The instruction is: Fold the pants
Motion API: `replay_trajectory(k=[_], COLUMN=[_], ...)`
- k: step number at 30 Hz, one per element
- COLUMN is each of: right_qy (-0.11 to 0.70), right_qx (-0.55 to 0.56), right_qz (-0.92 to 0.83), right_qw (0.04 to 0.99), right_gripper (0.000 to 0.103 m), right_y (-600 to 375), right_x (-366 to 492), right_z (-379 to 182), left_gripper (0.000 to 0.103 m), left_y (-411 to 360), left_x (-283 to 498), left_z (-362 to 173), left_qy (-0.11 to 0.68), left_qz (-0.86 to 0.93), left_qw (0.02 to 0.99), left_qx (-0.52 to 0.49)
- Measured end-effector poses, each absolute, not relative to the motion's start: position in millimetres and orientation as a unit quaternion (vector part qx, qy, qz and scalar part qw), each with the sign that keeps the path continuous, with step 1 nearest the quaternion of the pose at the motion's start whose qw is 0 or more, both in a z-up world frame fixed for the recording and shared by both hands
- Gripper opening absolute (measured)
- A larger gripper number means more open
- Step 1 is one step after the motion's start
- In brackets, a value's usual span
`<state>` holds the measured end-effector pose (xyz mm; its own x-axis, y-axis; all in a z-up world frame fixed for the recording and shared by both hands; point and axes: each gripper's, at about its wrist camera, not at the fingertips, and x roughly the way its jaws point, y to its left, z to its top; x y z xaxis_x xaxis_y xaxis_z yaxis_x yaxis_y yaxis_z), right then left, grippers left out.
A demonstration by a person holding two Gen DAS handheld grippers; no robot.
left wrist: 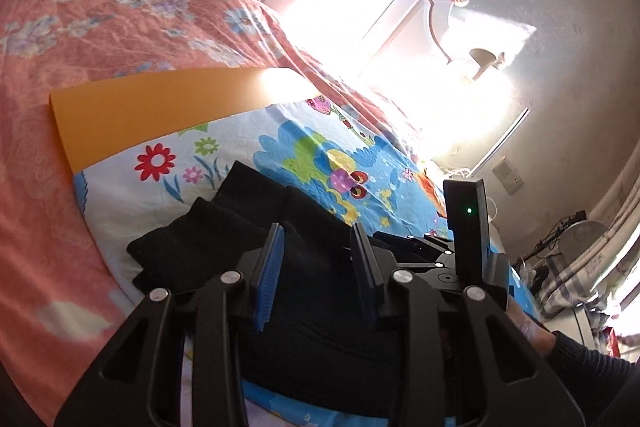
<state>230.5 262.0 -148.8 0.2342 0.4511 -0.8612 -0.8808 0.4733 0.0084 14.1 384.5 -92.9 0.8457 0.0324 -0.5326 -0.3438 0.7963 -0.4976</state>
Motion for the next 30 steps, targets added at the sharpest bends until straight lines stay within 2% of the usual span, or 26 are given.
replay_trajectory(k=[4, 8, 9, 10, 11, 15, 20, 24, 30], right_qy=[0.427, 0.42, 0.418, 0.417, 0.416, 0.418, 0.337, 0.321, 0.305], right_qx=[-0.246, -0.248, -0.249, -0.248, -0.247, -0.243, -0.259, -0.248, -0.238], right_qz=[0.445, 0.442, 0.441, 0.44, 0.44, 0.432, 0.39, 0.382, 0.367], right_qw=[0.747, 0.753, 0.754, 0.756, 0.757, 0.761, 0.817, 0.831, 0.846], right_gripper=[0.071, 0.073, 0.076, 0.078, 0.081, 0.085, 0.089, 0.092, 0.092], right_y=[261, 260, 260, 259, 259, 256, 243, 228, 212], right_x=[232, 230, 229, 229, 229, 232, 211, 194, 171], right_z=[-149, -148, -148, -148, -148, -147, -125, -107, -92], left_gripper=[0.034, 0.041, 0.051, 0.067, 0.078, 0.077, 0.079, 0.079, 0.078], left_y=[379, 393, 401, 414, 422, 408, 395, 392, 413], left_x=[62, 105, 109, 107, 104, 81, 44, 13, -44], left_z=[-96, -129, -135, -141, -139, -109, -90, -89, -114], left_qy=[0.308, 0.406, 0.419, 0.428, 0.424, 0.36, 0.313, 0.302, 0.258], left_qz=[0.064, 0.075, 0.114, 0.145, 0.171, 0.264, 0.28, 0.284, 0.239], left_qw=[0.92, 0.897, 0.892, 0.885, 0.882, 0.894, 0.905, 0.901, 0.878], left_qx=[-0.234, -0.157, -0.127, -0.116, -0.116, -0.038, -0.072, -0.125, -0.324])
